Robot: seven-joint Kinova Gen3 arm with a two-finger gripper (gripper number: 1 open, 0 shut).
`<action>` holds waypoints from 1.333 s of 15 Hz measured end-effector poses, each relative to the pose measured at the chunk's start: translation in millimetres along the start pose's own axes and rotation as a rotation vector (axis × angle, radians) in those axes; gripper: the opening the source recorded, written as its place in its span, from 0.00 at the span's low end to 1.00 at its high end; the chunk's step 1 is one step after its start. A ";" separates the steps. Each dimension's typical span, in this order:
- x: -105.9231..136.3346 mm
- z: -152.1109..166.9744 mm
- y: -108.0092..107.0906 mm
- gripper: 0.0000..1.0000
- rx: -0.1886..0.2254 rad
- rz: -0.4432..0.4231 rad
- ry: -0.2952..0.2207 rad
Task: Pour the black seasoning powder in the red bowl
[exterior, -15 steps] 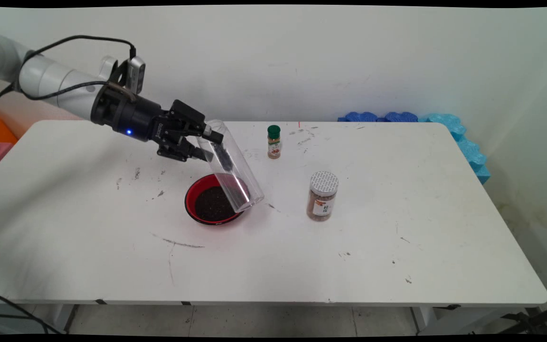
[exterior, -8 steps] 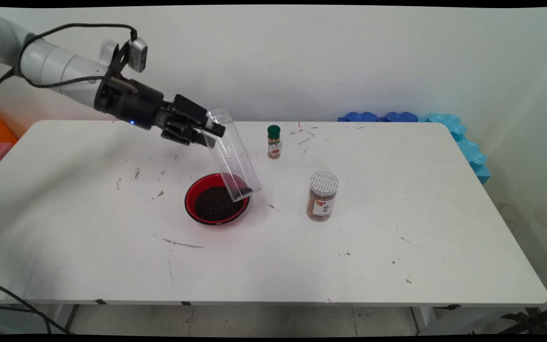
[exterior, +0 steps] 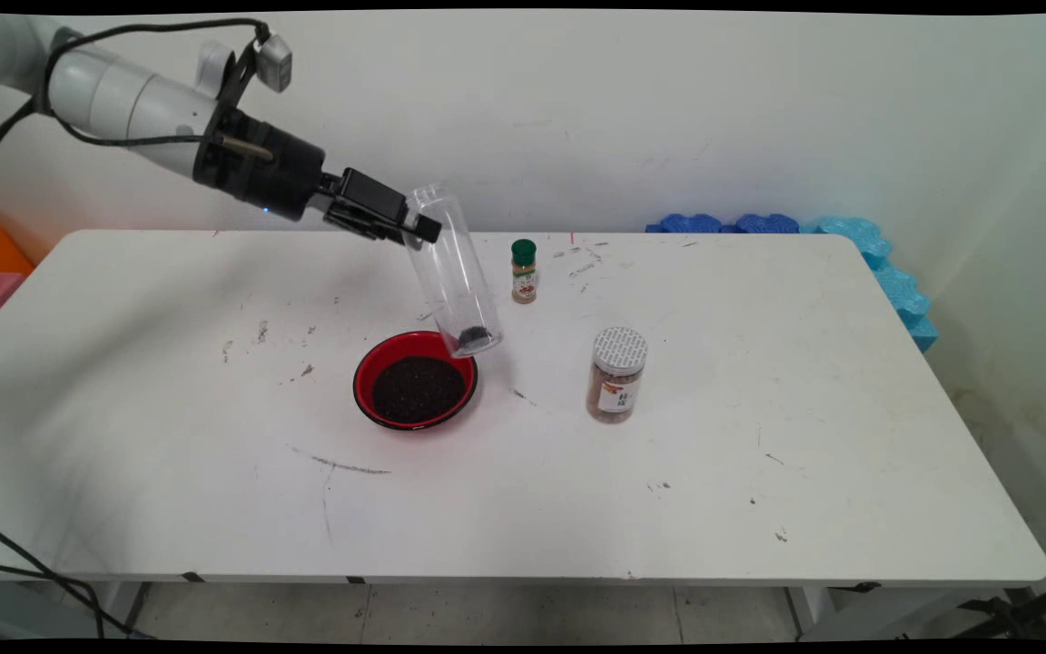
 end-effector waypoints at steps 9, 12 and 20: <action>18.5 5.8 14.1 0.00 0.040 0.348 -0.002; 22.4 8.1 18.3 0.00 0.063 0.479 -0.021; 30.8 11.9 27.7 0.00 0.131 0.737 -0.061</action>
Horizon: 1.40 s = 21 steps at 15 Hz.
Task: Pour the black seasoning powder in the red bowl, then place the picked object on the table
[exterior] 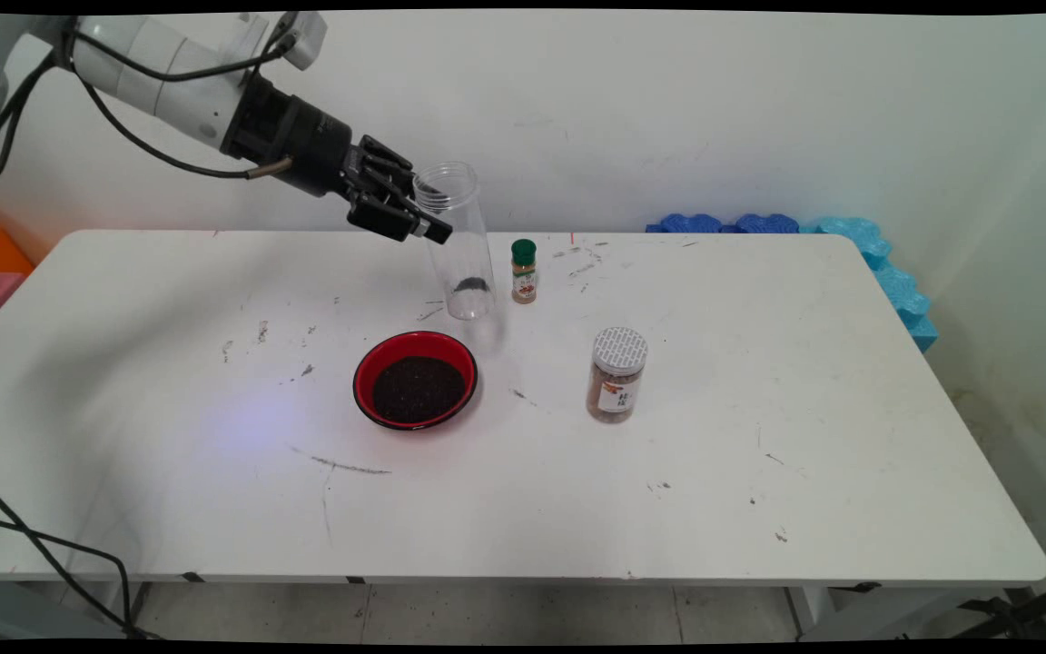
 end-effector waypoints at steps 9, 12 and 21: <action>9.1 6.3 3.4 0.00 0.032 0.040 -0.012; 11.6 15.2 4.2 0.00 0.042 0.029 -0.014; 14.0 67.9 6.0 0.00 0.066 -0.047 -0.024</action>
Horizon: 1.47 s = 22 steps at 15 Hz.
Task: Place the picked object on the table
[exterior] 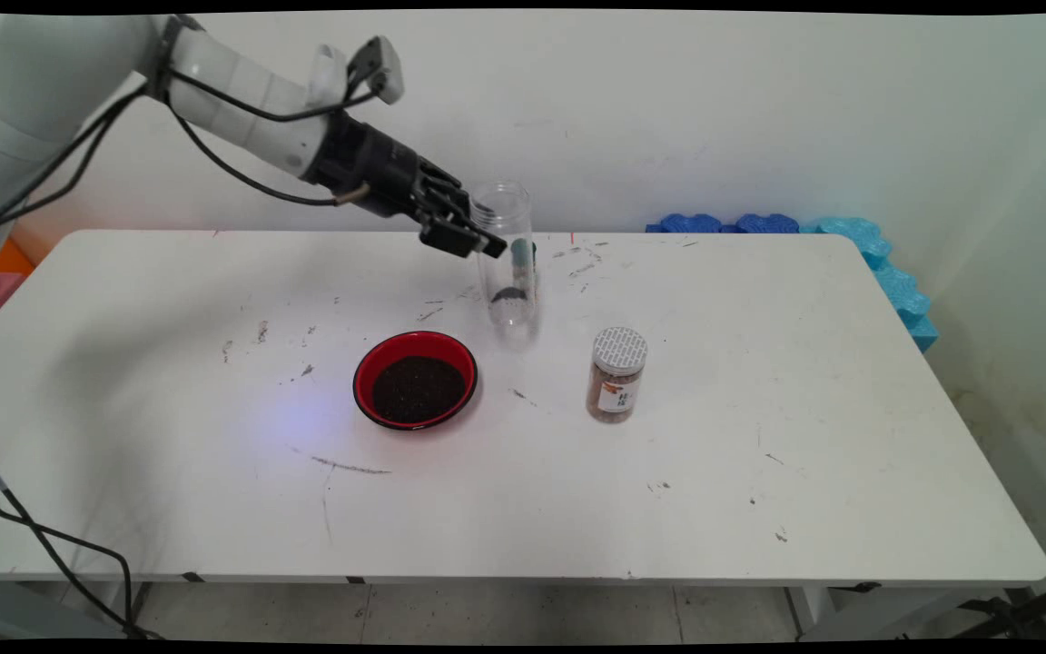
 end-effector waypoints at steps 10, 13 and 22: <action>-7.1 46.4 2.1 0.00 0.007 -0.050 -0.039; -9.3 55.8 1.9 0.00 0.008 -0.057 -0.048; -14.5 72.2 1.7 0.00 0.008 -0.063 -0.065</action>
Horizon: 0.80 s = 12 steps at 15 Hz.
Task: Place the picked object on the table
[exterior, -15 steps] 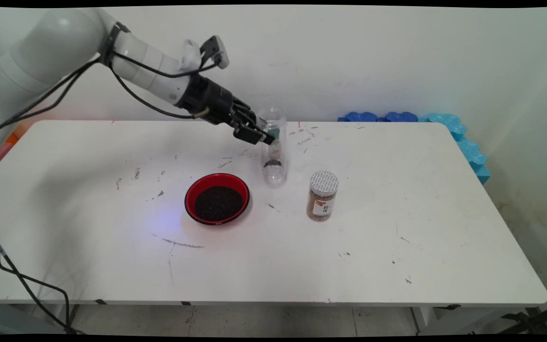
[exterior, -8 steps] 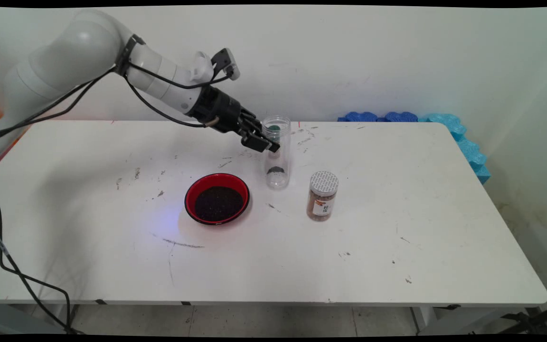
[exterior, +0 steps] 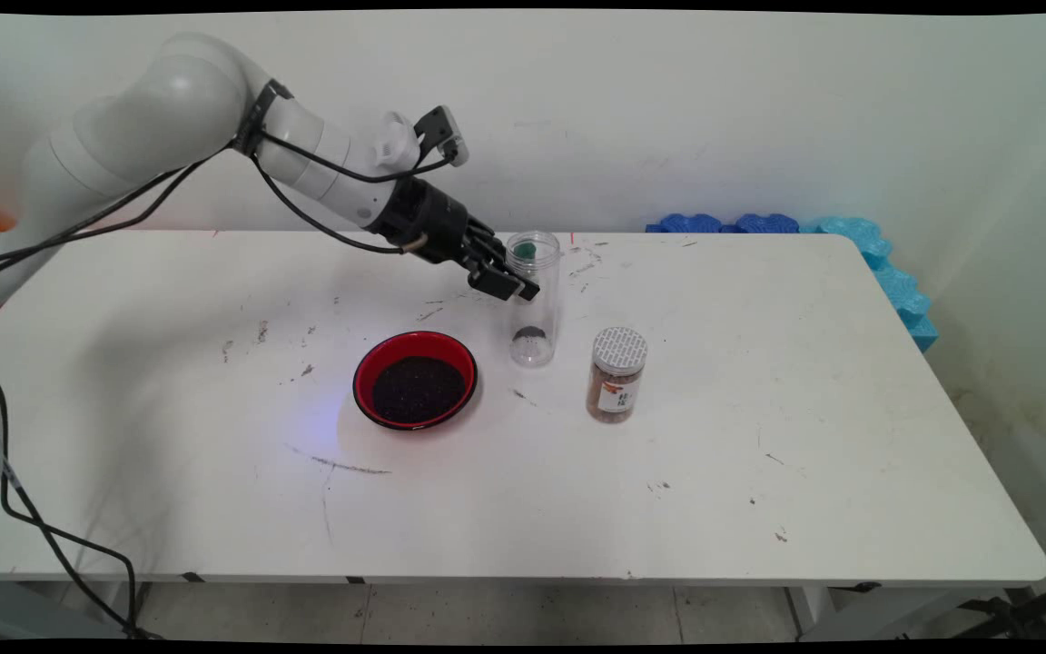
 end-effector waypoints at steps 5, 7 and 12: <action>-1.4 5.0 0.5 0.00 0.000 0.004 -0.005; -2.0 6.3 0.5 0.00 0.000 0.005 -0.008; -3.6 8.0 1.2 1.00 -0.005 0.009 -0.010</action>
